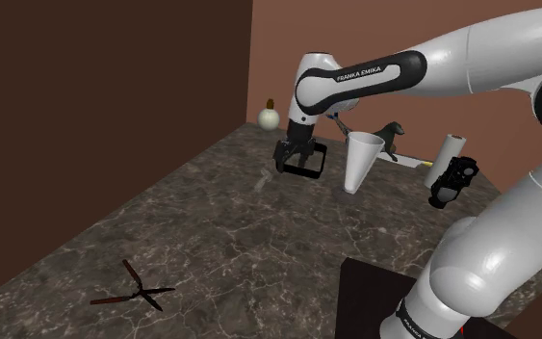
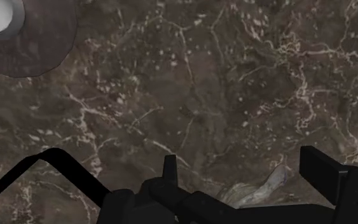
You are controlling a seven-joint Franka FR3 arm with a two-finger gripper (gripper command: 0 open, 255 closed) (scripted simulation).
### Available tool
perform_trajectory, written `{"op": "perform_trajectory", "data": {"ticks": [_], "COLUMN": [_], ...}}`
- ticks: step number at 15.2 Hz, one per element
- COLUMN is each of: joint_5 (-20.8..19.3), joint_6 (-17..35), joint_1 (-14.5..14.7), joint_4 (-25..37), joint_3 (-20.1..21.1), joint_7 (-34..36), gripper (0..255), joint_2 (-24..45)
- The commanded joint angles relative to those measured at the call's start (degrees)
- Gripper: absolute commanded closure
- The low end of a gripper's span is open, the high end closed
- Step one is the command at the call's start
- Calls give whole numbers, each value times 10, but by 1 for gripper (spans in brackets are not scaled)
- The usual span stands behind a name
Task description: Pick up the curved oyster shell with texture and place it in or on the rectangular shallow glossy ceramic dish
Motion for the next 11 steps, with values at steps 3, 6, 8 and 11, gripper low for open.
{"op": "perform_trajectory", "data": {"ticks": [3,6,8,11], "joint_5": [6,12,13,14], "joint_6": [56,88,97,118], "joint_1": [-7,-12,-12,-12], "joint_4": [48,92,90,80], "joint_3": [-8,-13,-13,-12], "joint_7": [7,12,12,11], "gripper": [0,0,0,0], "joint_2": [69,119,125,136]}}
